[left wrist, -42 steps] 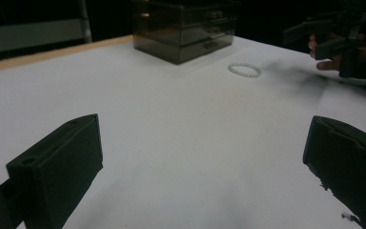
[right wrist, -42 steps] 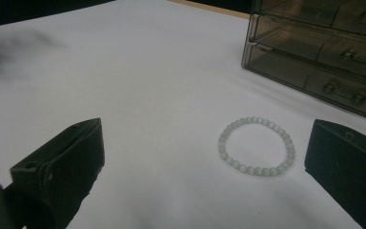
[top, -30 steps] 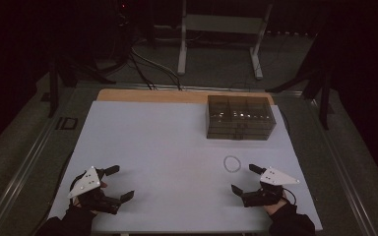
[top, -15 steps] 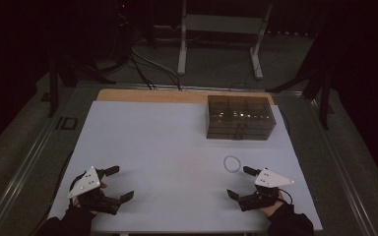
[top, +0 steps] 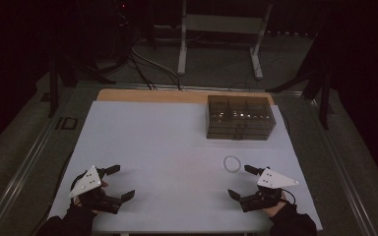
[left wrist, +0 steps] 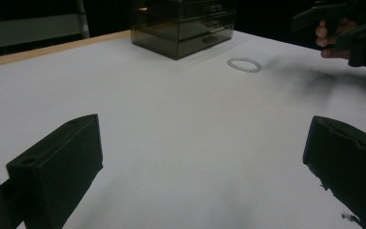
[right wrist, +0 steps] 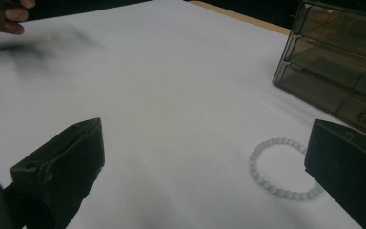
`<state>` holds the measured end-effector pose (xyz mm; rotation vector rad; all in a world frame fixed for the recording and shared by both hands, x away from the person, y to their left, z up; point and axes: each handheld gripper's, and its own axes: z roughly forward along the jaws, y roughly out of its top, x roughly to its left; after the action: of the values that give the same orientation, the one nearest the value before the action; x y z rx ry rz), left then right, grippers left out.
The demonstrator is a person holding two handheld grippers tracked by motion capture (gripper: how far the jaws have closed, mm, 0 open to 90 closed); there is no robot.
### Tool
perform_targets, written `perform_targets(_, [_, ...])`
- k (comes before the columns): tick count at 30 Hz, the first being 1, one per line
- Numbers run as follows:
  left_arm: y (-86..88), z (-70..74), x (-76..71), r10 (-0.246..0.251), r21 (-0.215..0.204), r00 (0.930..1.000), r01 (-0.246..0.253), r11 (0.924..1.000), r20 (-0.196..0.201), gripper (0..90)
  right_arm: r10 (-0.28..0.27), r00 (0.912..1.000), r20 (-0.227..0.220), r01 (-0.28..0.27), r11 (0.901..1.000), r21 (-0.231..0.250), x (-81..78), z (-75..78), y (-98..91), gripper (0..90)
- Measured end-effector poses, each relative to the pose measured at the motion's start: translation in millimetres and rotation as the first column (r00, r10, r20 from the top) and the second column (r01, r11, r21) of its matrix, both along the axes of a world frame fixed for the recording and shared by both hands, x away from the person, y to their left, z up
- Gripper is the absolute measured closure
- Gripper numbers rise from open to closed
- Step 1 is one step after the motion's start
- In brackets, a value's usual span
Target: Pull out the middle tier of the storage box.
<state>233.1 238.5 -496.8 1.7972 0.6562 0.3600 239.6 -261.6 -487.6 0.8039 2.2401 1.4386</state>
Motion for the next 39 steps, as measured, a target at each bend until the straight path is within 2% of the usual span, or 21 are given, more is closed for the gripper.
perform_targets(9, [-0.3,-0.2,0.0,0.000,0.003,1.0000,0.000,1.0000,0.000,1.1,-0.004,0.9999,0.013,0.004,0.9998,-0.018,3.4,5.7,-0.9,0.0])
perform_targets(24, [-0.4,-0.7,0.3,-0.001,0.006,1.0000,0.001,1.0000,-0.002,1.1,-0.027,0.9934,0.111,0.033,0.9982,-0.049,19.0,24.5,-6.8,0.0])
perform_targets(39, [-0.1,-1.2,-1.0,-0.009,0.010,0.9999,0.009,0.9999,-0.006,1.1,-0.036,0.9874,0.154,0.049,0.9954,-0.083,32.8,34.8,-8.5,0.0])
